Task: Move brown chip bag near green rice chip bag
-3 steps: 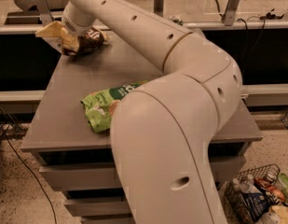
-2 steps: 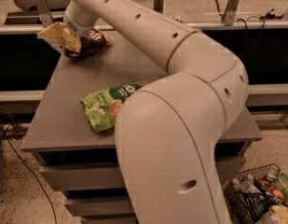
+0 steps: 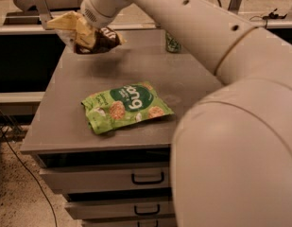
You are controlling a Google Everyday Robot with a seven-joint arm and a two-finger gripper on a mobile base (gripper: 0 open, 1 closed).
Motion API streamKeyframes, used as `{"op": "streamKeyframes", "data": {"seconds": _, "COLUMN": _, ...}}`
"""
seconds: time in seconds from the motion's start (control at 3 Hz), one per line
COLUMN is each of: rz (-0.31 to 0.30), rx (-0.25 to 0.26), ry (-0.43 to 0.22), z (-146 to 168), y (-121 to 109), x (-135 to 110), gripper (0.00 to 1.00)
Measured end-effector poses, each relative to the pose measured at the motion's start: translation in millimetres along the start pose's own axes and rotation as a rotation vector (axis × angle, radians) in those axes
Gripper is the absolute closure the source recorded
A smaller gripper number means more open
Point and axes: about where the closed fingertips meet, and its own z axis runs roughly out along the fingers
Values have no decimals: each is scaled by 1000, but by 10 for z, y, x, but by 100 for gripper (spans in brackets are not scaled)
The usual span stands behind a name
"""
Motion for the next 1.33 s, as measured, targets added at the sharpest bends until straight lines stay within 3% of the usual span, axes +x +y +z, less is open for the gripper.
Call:
{"op": "streamKeyframes", "data": {"seconds": 0.33, "rz": 60, "rx": -31, "ry": -32, "z": -344, "y": 30, "x": 254, "gripper": 100}}
{"op": "streamKeyframes", "data": {"seconds": 0.67, "rz": 106, "rx": -94, "ry": -48, "z": -512, "y": 102, "x": 524, "gripper": 100}}
{"op": "streamKeyframes", "data": {"seconds": 1.0, "rz": 115, "rx": -179, "ry": -47, "z": -549, "y": 216, "x": 721, "gripper": 86}}
{"op": "streamKeyframes", "data": {"seconds": 1.33, "rz": 105, "rx": -266, "ry": -47, "z": -544, "y": 328, "x": 880, "gripper": 62}}
